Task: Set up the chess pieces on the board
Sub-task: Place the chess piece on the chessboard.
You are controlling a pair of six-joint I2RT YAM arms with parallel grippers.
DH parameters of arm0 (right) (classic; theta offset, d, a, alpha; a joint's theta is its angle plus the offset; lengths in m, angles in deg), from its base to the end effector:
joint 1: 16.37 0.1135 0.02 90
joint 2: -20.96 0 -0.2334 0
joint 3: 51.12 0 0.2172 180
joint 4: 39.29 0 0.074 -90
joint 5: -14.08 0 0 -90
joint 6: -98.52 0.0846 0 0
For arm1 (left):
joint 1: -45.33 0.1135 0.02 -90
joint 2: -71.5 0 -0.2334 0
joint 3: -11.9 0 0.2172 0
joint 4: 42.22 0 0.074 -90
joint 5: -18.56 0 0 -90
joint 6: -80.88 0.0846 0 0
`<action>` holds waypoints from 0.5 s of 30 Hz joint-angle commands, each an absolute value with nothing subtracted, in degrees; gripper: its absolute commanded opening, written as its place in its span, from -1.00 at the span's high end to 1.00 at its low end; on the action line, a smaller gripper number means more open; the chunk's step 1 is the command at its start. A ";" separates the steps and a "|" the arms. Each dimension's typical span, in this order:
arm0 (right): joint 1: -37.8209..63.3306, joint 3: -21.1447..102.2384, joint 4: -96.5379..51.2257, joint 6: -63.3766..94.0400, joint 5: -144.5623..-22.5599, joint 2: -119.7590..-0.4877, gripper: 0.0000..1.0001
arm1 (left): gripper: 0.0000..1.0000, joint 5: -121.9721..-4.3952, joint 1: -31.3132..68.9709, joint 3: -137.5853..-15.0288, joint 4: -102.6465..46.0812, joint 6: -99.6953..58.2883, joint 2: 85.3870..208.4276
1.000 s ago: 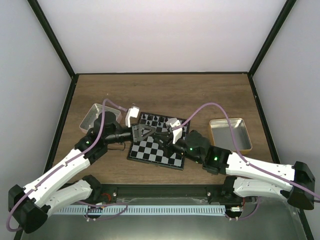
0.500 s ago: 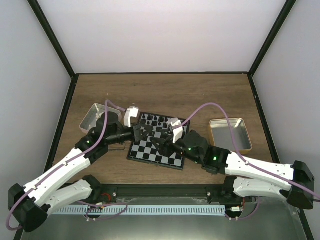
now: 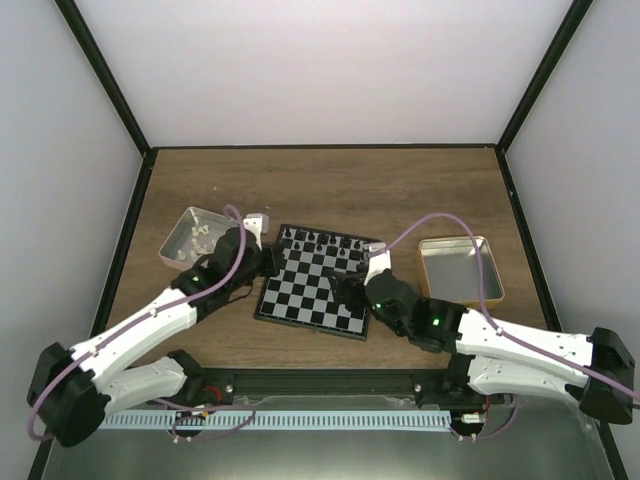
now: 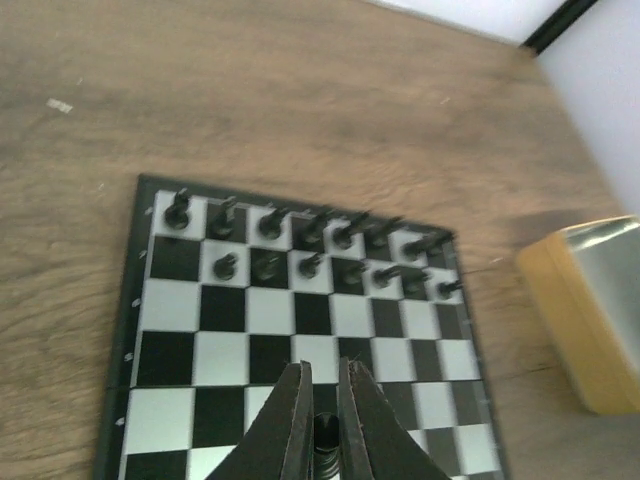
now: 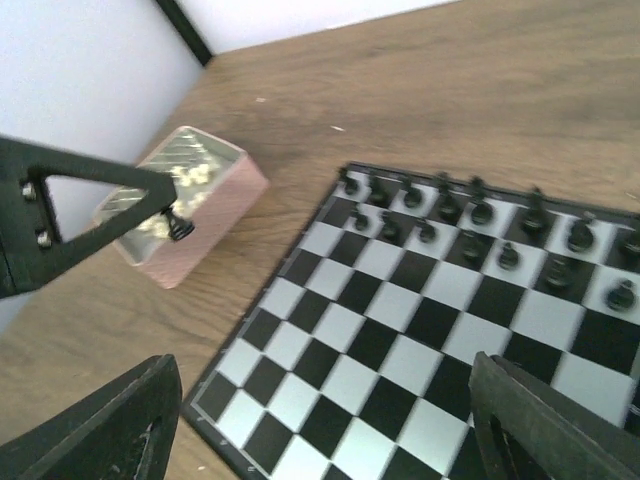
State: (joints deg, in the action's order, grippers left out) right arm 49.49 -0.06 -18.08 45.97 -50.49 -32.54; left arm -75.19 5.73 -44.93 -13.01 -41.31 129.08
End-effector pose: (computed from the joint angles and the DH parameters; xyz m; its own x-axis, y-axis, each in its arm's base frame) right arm 0.1296 0.2005 0.2315 -0.5336 0.1522 -0.8320 -0.4268 0.8008 0.4202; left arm 0.1956 -0.1546 0.2286 -0.6412 -0.1594 -0.7506 0.2964 0.8508 -0.4339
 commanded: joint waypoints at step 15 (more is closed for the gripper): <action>40.81 1.48 -15.04 53.07 -53.68 -37.53 -0.63 | 0.92 -91.57 6.81 -48.61 -34.73 -35.01 162.52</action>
